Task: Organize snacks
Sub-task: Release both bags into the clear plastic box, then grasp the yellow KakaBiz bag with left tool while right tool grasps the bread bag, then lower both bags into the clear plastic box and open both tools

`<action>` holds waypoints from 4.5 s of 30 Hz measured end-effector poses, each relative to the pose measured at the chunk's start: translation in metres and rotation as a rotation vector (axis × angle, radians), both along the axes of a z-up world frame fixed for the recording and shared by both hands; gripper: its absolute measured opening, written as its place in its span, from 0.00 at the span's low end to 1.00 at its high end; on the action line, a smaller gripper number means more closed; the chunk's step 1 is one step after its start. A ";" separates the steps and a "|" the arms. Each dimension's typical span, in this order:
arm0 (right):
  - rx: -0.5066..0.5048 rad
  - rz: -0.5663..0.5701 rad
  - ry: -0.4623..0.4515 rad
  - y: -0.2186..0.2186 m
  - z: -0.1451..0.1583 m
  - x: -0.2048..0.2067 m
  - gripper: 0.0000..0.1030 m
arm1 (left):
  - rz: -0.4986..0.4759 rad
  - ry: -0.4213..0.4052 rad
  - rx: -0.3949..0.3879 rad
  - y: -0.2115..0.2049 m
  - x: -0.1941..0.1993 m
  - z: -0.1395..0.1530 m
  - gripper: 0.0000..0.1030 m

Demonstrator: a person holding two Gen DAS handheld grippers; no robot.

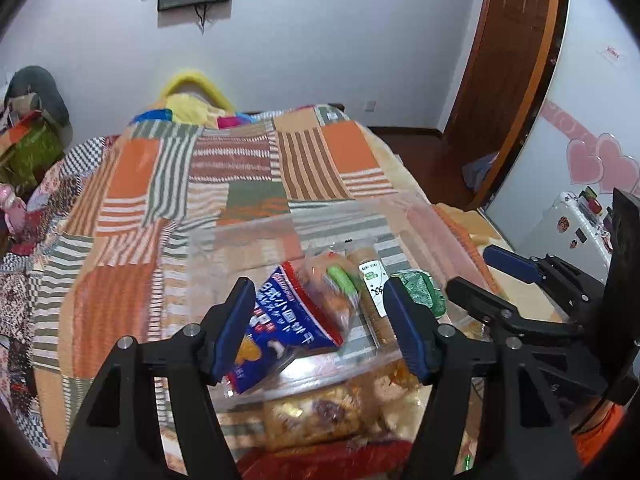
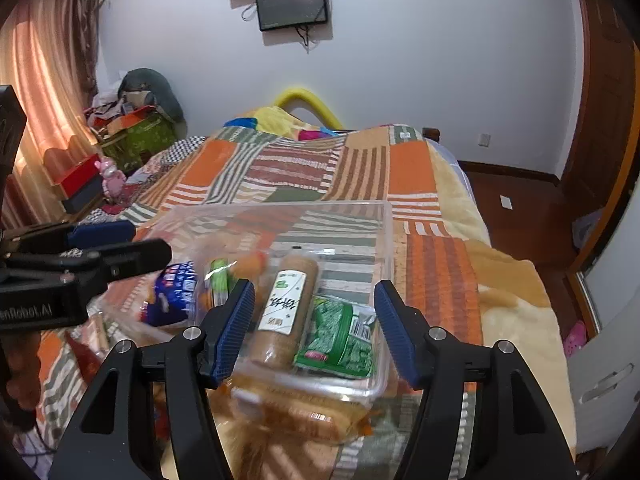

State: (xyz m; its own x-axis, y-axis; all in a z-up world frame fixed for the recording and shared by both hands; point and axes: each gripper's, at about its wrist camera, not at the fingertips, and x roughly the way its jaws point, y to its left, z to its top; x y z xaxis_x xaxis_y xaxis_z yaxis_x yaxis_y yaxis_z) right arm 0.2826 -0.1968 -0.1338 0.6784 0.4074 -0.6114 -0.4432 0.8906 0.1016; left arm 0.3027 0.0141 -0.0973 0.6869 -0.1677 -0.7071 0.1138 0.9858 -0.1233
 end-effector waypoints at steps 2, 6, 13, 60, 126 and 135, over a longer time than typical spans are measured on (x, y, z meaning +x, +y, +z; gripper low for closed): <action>0.003 0.011 -0.017 -0.002 0.007 -0.010 0.61 | 0.005 -0.015 0.003 0.007 -0.011 0.008 0.67; 0.017 0.038 -0.049 -0.003 0.021 -0.035 0.68 | 0.014 -0.033 0.021 0.023 -0.040 0.017 0.72; 0.013 0.086 -0.058 0.006 0.018 -0.068 0.75 | 0.044 -0.003 0.071 0.043 -0.086 0.007 0.78; 0.112 0.146 0.272 0.023 -0.064 -0.110 0.49 | 0.085 0.188 -0.066 0.060 -0.131 -0.120 0.49; 0.180 -0.012 -0.008 -0.028 0.023 -0.056 0.42 | 0.044 -0.020 0.000 0.065 -0.107 -0.017 0.45; 0.147 0.015 0.025 0.003 0.010 -0.022 0.42 | 0.010 -0.021 -0.020 0.041 -0.051 -0.013 0.45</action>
